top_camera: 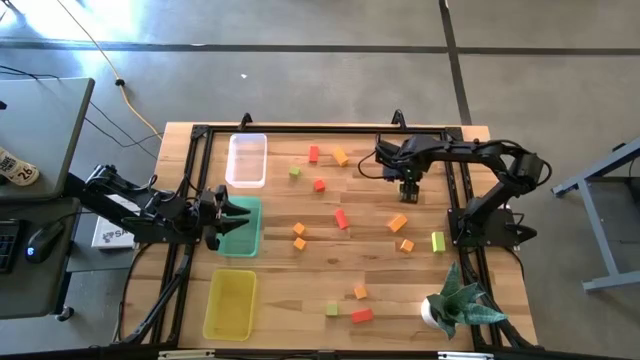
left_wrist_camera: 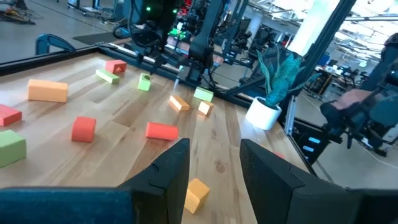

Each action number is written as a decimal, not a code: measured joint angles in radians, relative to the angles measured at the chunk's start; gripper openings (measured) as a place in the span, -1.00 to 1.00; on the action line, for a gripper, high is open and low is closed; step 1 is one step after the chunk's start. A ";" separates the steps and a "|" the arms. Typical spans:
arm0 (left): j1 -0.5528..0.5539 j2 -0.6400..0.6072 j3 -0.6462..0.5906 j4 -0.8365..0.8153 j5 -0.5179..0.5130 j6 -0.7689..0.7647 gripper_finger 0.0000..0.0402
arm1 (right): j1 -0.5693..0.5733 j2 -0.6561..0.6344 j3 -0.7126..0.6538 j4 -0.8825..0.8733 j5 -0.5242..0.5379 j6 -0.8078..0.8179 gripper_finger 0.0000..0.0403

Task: Sort & place blocks by color
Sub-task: Put the green arch block into the transparent bin

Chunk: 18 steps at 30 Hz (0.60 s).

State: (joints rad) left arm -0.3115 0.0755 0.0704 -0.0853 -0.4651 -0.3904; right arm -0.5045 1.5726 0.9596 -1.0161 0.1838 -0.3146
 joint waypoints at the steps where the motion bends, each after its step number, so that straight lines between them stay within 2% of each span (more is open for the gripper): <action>1: 0.000 0.000 0.000 0.000 0.000 0.000 -0.35 | 0.000 0.000 0.000 0.012 0.000 0.000 0.00; 10: 0.000 0.000 0.000 0.000 0.000 0.000 -0.35 | 0.000 0.058 0.001 0.028 -0.019 -0.001 0.00; 18: 0.000 0.000 0.000 0.000 0.000 0.000 -0.35 | 0.000 0.150 -0.001 0.032 0.018 0.000 0.00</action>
State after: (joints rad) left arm -0.3119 0.0757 0.0707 -0.0852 -0.4648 -0.3908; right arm -0.5045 1.7227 0.9588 -0.9840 0.2018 -0.3149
